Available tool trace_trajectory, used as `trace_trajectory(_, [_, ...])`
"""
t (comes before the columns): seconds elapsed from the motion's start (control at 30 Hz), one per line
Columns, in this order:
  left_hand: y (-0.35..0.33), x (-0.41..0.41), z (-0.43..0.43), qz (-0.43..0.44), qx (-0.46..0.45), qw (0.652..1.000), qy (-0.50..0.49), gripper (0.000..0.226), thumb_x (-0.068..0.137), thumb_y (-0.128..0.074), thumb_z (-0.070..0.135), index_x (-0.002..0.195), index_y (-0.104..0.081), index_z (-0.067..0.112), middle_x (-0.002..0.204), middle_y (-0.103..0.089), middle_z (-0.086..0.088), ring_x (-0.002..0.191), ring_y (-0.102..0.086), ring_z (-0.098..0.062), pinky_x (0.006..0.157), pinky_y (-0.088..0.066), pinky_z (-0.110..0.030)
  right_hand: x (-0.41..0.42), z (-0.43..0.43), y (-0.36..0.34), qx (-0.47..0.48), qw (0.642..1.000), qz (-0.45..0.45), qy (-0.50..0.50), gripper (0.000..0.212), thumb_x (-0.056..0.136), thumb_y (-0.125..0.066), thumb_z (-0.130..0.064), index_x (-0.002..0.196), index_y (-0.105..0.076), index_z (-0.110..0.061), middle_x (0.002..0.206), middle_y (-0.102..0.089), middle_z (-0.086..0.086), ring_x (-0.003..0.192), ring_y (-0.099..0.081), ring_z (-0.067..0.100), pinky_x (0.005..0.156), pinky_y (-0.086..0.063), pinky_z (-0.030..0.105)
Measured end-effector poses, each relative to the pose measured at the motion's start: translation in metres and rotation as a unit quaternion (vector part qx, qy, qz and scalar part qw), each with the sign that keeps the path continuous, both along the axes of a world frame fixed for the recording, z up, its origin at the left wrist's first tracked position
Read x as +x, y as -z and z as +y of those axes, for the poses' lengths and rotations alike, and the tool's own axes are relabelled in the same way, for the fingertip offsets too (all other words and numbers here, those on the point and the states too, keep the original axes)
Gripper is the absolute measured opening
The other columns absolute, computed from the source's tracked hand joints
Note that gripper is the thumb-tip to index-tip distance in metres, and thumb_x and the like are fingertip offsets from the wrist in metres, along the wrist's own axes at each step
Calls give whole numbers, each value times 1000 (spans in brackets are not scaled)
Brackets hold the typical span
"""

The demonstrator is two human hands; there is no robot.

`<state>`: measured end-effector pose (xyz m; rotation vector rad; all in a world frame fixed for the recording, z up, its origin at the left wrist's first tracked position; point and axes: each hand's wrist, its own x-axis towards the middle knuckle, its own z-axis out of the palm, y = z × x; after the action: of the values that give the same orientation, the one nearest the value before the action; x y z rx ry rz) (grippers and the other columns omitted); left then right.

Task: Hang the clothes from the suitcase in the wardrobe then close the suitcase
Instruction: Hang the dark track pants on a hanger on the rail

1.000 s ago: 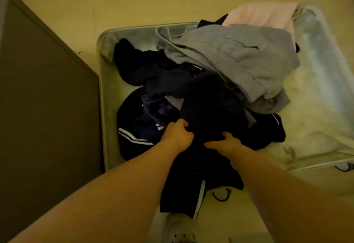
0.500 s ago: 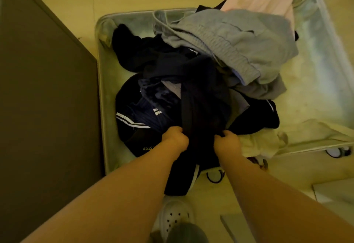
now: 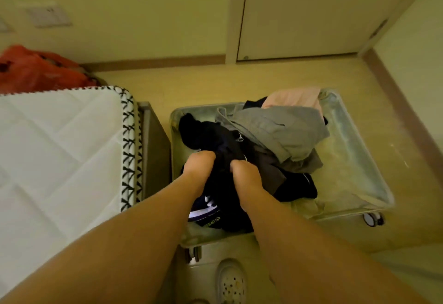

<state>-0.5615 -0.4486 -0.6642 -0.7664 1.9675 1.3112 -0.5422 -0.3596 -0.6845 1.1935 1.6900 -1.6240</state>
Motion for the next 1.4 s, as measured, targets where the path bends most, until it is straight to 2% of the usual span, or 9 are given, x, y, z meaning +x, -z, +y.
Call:
trace_trajectory(0.1, [-63,-11,-13,35,106,988,-103,30,93,-39,8,64,-43,14,63,-43,-4,56,-42,-17,55,-36,-28,-11,-19,-64,-63,997,48,26,26,84,-58,-34,95,-57,-11,90,-56,12,76,-54,29,71,-46,38])
trace_trajectory(0.23, [-159,-14,-25,92,171,977,-85,28,97,-37,12,74,-54,9,79,-57,-10,74,-56,-24,80,-50,-39,-36,-31,-113,-133,983,123,41,126,23,-86,-63,135,-45,-22,119,-63,11,100,-65,33,89,-53,48])
trace_trajectory(0.5, [-336,-33,-66,229,226,946,-50,27,84,-39,2,66,-57,9,72,-55,-12,72,-53,-26,71,-45,-35,-47,-46,-339,-151,953,259,-45,56,70,-73,-24,119,-58,-3,90,-68,16,71,-67,29,58,-55,32])
trace_trajectory(0.73, [-457,-19,-79,388,174,902,79,27,86,-43,-4,97,-58,15,88,-59,1,84,-55,-15,68,-43,-23,-41,-49,-481,-29,915,401,-33,2,78,-64,-5,79,-62,-5,76,-64,15,70,-63,29,74,-55,42])
trace_trajectory(0.93, [-508,-8,-89,368,172,897,175,75,79,-72,25,141,-31,25,127,-55,-1,107,-58,-22,88,-49,-36,-22,-43,-588,-63,857,510,-24,16,80,-57,-1,67,-52,-9,62,-51,8,54,-51,22,55,-45,27])
trace_trajectory(1.03, [-524,-5,-80,373,163,903,141,59,81,-70,36,133,-48,20,116,-64,-2,110,-59,-23,100,-45,-44,-17,-40,-620,-95,829,551,-7,14,79,-58,-3,67,-54,-9,58,-52,6,53,-51,22,55,-43,25])
trace_trajectory(1.13, [-550,-8,-66,403,233,885,-7,41,90,-61,27,126,-54,7,97,-66,-6,89,-64,-24,79,-54,-37,-20,-33,-630,-144,802,579,1,32,77,-69,-27,102,-64,-7,94,-69,11,86,-67,29,76,-56,38])
trace_trajectory(1.23, [-584,-8,-58,397,282,871,-61,40,93,-57,33,125,-56,10,94,-67,-4,77,-65,-20,60,-53,-29,-10,-21,-616,-93,826,556,-21,80,72,-72,-50,139,-40,-21,127,-55,1,113,-56,24,98,-48,46])
trace_trajectory(1.4, [-633,-1,-50,404,354,835,-119,46,100,-42,33,138,-45,9,140,-51,-7,130,-49,-24,98,-45,-32,22,-17,-566,19,887,392,-243,46,77,-75,-24,117,-56,-15,112,-66,7,103,-62,26,93,-50,42])
